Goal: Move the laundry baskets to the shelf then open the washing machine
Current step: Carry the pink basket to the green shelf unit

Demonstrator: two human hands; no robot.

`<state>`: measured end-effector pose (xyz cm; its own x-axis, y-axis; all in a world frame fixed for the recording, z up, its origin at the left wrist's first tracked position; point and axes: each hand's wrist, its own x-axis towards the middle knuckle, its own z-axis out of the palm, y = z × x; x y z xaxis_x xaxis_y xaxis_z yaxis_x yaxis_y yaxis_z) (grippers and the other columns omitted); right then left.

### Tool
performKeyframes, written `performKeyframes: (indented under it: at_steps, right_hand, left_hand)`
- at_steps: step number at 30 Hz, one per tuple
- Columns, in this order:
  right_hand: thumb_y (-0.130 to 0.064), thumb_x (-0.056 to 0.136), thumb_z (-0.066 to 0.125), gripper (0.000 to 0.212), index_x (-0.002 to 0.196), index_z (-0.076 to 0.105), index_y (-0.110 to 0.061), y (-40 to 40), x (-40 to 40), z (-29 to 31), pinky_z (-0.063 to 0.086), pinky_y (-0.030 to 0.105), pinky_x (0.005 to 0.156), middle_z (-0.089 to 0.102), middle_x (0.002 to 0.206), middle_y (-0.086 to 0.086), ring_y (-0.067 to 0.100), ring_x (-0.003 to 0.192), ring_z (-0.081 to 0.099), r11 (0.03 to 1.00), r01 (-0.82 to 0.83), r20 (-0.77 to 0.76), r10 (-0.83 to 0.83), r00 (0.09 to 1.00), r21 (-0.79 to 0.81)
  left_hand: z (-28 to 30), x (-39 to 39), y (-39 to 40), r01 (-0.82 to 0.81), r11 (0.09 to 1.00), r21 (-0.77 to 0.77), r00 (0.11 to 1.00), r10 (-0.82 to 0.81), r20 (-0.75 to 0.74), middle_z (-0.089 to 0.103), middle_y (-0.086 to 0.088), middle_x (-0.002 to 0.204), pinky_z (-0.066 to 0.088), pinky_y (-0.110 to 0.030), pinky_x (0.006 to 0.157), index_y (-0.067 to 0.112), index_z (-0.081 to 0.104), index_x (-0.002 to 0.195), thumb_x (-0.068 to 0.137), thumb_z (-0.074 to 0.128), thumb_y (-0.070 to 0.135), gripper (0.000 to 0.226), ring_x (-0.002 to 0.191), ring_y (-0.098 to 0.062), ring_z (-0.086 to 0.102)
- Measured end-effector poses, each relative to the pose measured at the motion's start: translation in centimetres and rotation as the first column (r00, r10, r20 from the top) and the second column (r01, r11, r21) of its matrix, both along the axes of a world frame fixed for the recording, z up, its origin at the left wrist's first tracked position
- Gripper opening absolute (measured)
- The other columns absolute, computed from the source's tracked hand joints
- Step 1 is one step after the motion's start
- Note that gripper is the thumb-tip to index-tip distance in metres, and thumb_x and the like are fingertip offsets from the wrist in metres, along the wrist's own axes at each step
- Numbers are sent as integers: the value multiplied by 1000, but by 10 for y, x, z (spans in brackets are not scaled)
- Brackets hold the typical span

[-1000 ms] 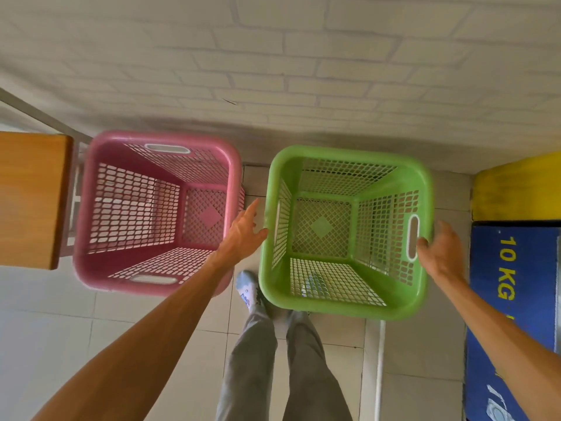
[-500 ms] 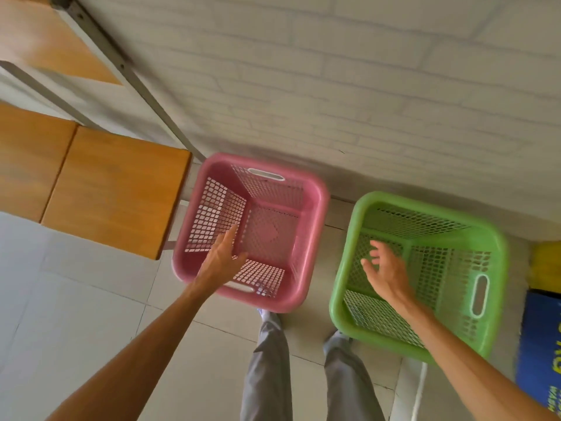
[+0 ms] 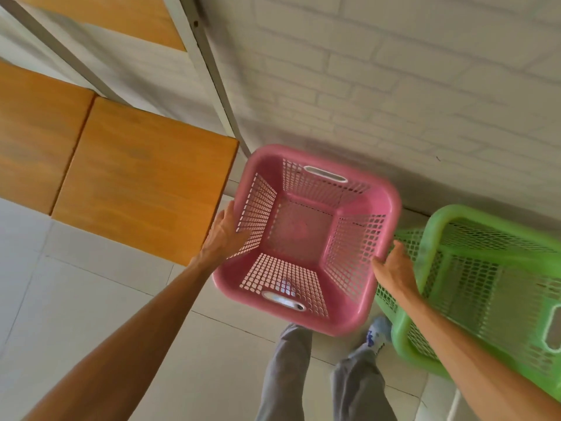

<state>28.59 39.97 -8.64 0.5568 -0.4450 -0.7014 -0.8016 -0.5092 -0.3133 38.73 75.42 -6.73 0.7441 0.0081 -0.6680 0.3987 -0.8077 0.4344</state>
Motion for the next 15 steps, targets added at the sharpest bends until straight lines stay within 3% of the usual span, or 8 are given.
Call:
performKeyframes:
  at_steps: [2,4,6,8,10,12,15]
  right_hand:
    - [-14,89,64,59,137,32,0,4,4,-4,52,30,40,66,88,13,24,57,67,999,12,-12,-12,1000,-53]
    - [-10,90,62,52,133,34,-2,5,5,-8,53,29,39,66,87,13,23,55,66,999,13,-32,-15,999,-40]
    - [-6,91,59,49,133,33,-4,2,7,-10,48,23,35,65,83,11,21,53,65,1000,18,-63,-19,998,-14]
    - [-4,92,56,53,137,28,-4,-3,6,-14,45,23,37,65,83,11,19,53,62,1000,10,-98,-9,995,5]
    - [-6,92,54,63,145,20,-5,-7,6,-12,50,29,45,64,83,10,21,58,61,999,42,-99,-40,994,16]
    - [-9,92,54,65,148,20,-10,-10,4,4,56,35,56,62,83,7,23,66,64,998,56,-54,-54,997,26]
    - [-14,97,50,55,147,27,-12,-12,-4,50,47,27,45,59,73,-1,19,55,61,1000,28,48,-27,998,-3]
  left_hand:
    - [-9,3,1,-25,998,-64,1000,24,-9,54,-11,130,50,-54,94,28,17,152,90,60,35,76,117,-29,53]
    - [-26,3,6,-30,994,-102,999,29,-15,56,-4,121,51,-41,84,34,16,150,91,57,35,72,107,-20,54]
    - [-40,4,13,-57,989,-134,998,53,-30,57,-5,118,58,-38,72,37,13,150,87,57,38,76,101,-25,62]
    - [-40,8,12,-74,987,-145,996,67,-50,60,-7,112,61,-31,58,33,13,151,85,59,35,80,88,-25,70]
    - [-34,10,11,-77,987,-139,996,69,-56,61,-2,102,55,-19,50,20,15,153,92,59,22,75,77,-16,69]
    - [-15,7,7,-94,983,-156,994,84,-65,60,4,94,52,-16,45,15,16,154,94,58,12,73,70,-12,67]
    - [25,-16,8,-119,983,-141,993,116,-33,63,-7,107,53,-19,44,21,16,155,92,62,21,78,71,-17,68]
